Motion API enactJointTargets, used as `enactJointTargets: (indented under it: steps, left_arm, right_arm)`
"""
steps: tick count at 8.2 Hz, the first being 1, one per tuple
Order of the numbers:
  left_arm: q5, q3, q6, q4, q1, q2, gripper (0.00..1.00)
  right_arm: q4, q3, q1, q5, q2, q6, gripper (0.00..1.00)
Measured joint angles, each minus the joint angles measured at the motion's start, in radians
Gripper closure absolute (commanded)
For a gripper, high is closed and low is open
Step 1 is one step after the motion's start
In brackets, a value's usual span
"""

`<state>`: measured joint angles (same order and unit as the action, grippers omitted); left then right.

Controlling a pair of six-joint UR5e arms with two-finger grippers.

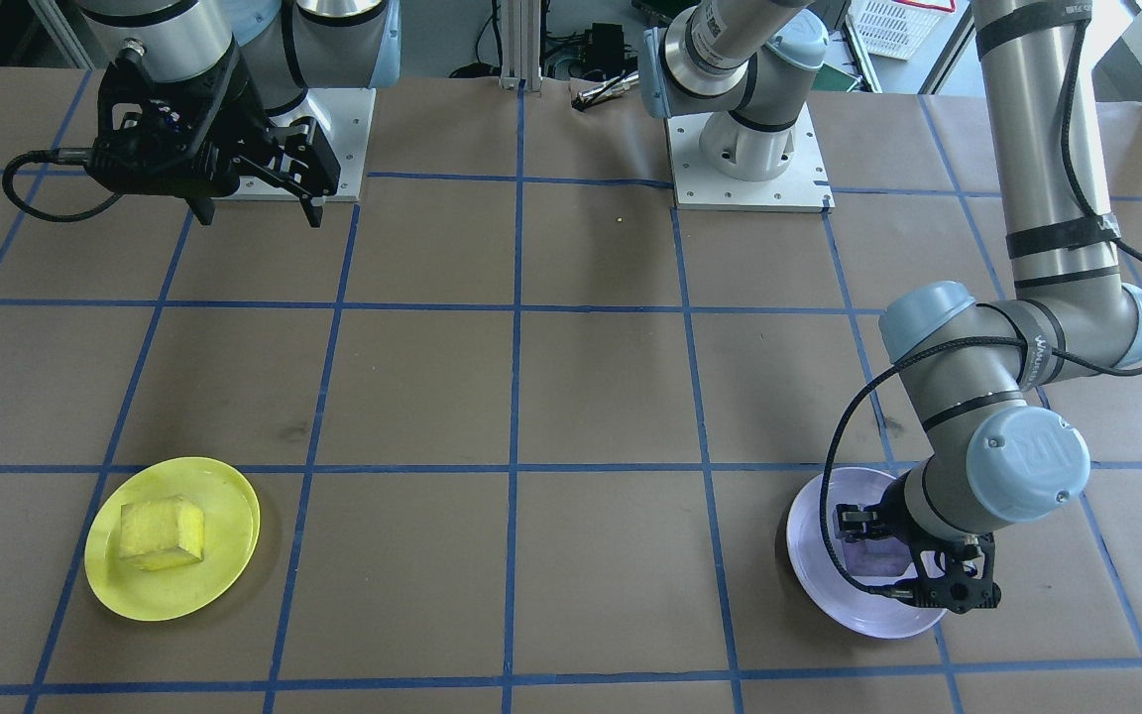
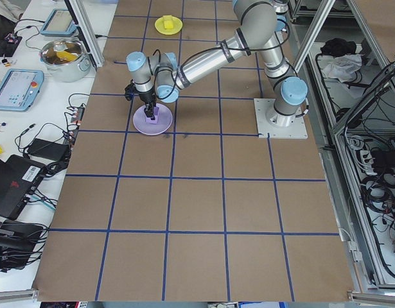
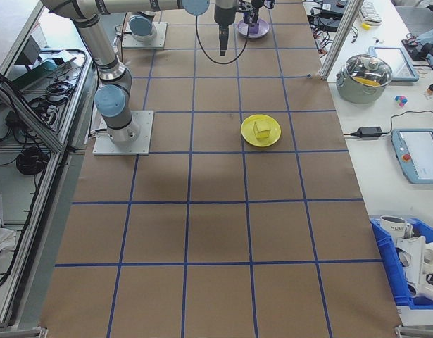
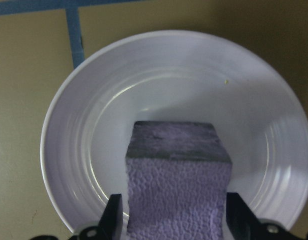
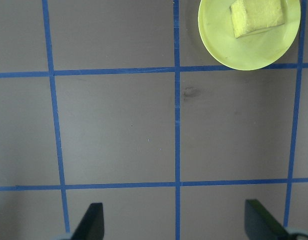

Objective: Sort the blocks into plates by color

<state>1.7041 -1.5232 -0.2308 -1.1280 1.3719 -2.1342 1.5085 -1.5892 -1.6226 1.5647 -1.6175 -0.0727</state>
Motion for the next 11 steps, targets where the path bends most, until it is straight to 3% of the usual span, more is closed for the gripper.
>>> enactJointTargets:
  steps: [2, 5, 9, 11]
  left_arm:
    - [0.001, 0.000, 0.003, -0.043, 0.008, 0.048, 0.00]
    - [-0.014, -0.001, 0.088, -0.193, 0.046, 0.195, 0.00]
    - [-0.062, -0.010, 0.285, -0.336, 0.260, 0.443, 0.00]
    - [-0.095, -0.017, 0.319, -0.395, 0.297, 0.546, 0.00]
  right_arm:
    - [0.002, 0.000, 0.000, -0.001, 0.004, -0.001, 0.00]
    - [0.001, 0.000, 0.000, -0.003, 0.001, 0.001, 0.00]
    - [-0.008, 0.000, 0.000, 0.002, 0.001, 0.005, 0.00]
    - [-0.007, 0.000, 0.000, 0.001, 0.006, 0.001, 0.00]
